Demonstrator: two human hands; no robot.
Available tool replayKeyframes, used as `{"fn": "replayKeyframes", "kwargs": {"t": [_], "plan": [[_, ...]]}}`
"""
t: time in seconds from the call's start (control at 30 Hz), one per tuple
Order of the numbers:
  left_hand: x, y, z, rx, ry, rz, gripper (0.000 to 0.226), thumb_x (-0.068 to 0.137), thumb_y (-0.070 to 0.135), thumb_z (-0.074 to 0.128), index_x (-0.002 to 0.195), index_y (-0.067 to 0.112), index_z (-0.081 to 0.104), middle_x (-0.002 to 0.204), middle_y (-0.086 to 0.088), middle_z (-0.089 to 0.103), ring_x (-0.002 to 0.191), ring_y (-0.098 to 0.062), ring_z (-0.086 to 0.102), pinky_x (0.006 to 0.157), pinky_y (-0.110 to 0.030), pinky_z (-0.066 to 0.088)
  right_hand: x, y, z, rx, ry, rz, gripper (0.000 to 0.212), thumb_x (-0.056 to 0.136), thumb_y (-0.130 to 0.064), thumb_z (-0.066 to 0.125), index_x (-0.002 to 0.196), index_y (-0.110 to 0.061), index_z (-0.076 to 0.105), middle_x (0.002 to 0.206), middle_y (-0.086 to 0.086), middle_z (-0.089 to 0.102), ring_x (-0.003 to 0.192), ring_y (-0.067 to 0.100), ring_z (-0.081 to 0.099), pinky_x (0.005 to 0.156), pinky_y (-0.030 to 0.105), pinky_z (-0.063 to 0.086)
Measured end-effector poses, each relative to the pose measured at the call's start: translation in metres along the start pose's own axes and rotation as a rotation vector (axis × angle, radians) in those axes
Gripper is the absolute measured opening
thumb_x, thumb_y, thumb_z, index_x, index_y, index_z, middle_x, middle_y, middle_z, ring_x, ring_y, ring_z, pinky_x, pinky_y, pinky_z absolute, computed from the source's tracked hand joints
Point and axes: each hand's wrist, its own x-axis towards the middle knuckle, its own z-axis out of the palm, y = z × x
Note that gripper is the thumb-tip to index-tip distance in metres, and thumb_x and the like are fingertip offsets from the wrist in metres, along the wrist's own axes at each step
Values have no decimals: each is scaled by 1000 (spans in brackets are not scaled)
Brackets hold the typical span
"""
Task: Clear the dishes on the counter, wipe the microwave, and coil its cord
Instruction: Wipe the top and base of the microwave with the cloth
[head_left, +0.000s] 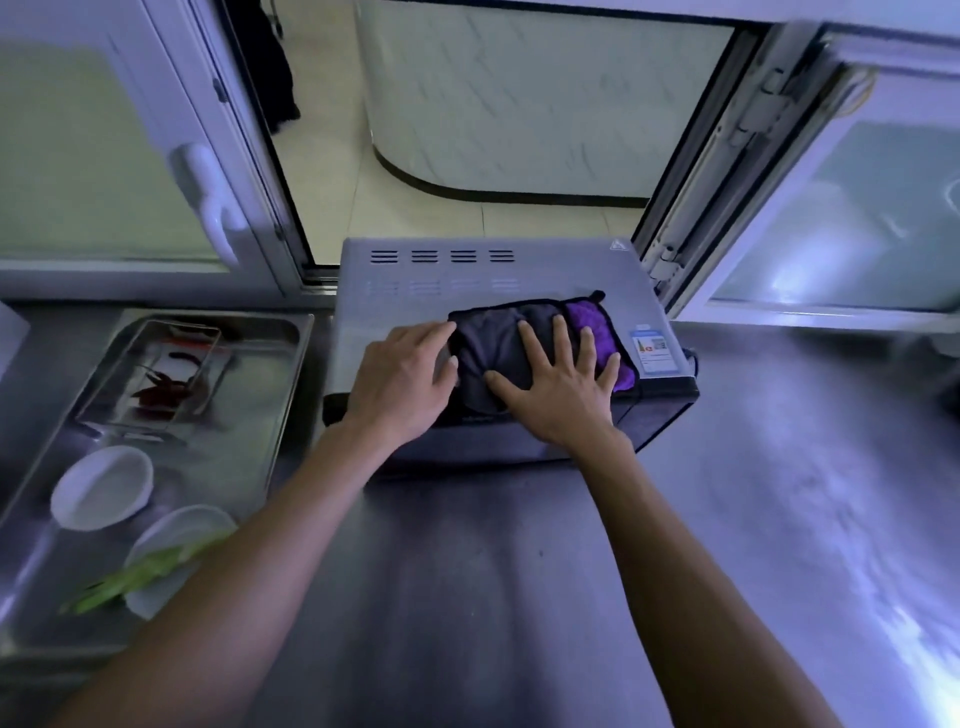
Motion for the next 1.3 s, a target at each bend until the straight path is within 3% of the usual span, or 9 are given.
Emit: {"fn": "replayKeyframes", "kwargs": {"t": [0.53, 0.87, 1.03, 1.17, 1.3], "plan": [[88, 13, 33, 131, -66, -35, 36, 98, 30, 50, 128, 15, 64, 142, 0, 54, 132, -25, 45, 104, -44, 40, 103, 47, -22, 12, -29, 46, 92, 76, -90, 18, 155, -46, 0, 168, 0, -10, 152, 36, -13, 116, 67, -11], [130, 10, 42, 118, -69, -33, 33, 95, 26, 47, 117, 14, 69, 130, 0, 60, 123, -27, 49, 97, -44, 43, 182, 33, -28, 36, -5, 38, 91, 77, -88, 22, 156, -46, 3, 168, 2, -7, 152, 38, -12, 114, 69, -10], [122, 11, 39, 106, -66, -46, 32, 95, 24, 49, 119, 13, 69, 136, -1, 58, 127, -27, 47, 100, -43, 41, 174, 32, -27, 47, -5, 17, 89, 78, -86, 23, 155, -46, 4, 168, 2, -6, 152, 37, -11, 114, 67, -11], [103, 11, 32, 105, -45, -69, 30, 94, 21, 50, 114, 10, 70, 125, 1, 63, 121, -26, 51, 96, -42, 44, 143, 33, -26, 22, -35, -2, 89, 79, -87, 20, 156, -47, 0, 168, 1, -9, 152, 35, -13, 115, 67, -12], [85, 15, 25, 72, -24, -87, 35, 93, 19, 51, 122, 11, 70, 136, 0, 61, 126, -25, 52, 104, -43, 44, 100, 38, -25, 7, -52, -18, 88, 79, -88, 19, 155, -48, -2, 168, 0, -11, 152, 33, -15, 116, 66, -12]]}}
